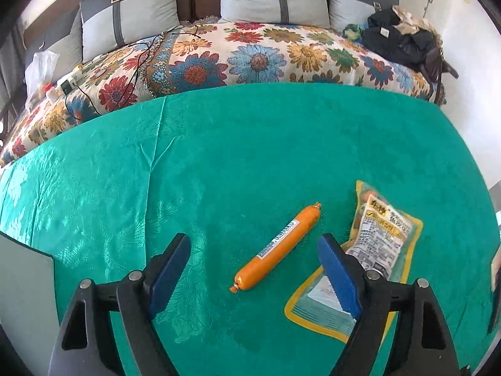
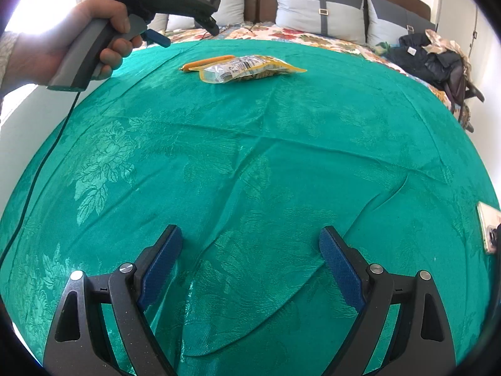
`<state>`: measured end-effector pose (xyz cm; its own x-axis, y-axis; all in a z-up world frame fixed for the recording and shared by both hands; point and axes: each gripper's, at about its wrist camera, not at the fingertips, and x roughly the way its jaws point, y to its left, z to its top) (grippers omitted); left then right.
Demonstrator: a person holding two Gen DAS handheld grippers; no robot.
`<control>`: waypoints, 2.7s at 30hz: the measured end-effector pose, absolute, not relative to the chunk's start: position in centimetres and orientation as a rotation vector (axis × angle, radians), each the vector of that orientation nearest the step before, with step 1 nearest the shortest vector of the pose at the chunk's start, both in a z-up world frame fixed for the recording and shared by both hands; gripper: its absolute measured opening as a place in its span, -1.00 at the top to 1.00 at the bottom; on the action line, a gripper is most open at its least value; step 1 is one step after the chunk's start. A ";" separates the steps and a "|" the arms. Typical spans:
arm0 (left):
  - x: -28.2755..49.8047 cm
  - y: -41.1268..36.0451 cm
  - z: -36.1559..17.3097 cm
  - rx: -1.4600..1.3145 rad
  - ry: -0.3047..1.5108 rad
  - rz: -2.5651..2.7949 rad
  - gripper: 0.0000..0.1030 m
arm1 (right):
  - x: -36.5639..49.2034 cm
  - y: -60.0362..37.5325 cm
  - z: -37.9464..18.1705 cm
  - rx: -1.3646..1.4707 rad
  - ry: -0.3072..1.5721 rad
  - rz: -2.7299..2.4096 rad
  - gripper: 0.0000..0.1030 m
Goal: Organize snacks
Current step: 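Lower the left tool onto the orange sausage and grasp it, then set the orange sausage back on the bed and open the left tool, then lower the right tool onto the clear peanut bag and grasp it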
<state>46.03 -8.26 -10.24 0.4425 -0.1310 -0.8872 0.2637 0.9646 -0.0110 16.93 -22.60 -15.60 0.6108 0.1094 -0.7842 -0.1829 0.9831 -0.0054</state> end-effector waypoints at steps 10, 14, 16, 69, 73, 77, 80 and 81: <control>44.5 -10.4 -12.9 0.224 1.077 -0.306 0.70 | 17.0 -22.6 -15.6 -0.087 0.898 0.170 -0.78; 41.0 -7.6 -12.2 0.116 1.082 -0.288 0.70 | 17.0 -22.5 -15.7 -0.087 0.899 0.170 -0.78; 38.3 -5.4 -11.8 0.059 1.090 -0.272 0.70 | 17.0 -22.5 -15.7 -0.087 0.899 0.170 -0.78; 22.5 3.3 -14.5 0.005 0.952 -0.017 -1.00 | 17.0 -22.5 -15.7 -0.087 0.897 0.169 -0.79; 22.4 3.3 -14.5 0.004 0.952 -0.017 -1.00 | 17.0 -22.5 -15.7 -0.086 0.897 0.169 -0.79; 22.4 3.3 -14.5 0.004 0.952 -0.017 -1.00 | 17.2 -22.4 -15.7 -0.086 0.900 0.175 -0.79; 22.4 3.3 -14.5 0.004 0.952 -0.017 -1.00 | 19.1 -22.5 -15.1 -0.043 0.962 0.139 -0.76; 22.4 3.3 -14.5 0.004 0.952 -0.017 -1.00 | 20.2 -22.8 -14.6 0.011 0.969 0.129 -0.76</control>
<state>22.45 3.27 -14.48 0.5796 -0.0130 -0.8148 0.0165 0.9999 -0.0042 20.23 -22.82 -14.64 0.5595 0.1141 -0.8210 -0.1045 0.9923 0.0667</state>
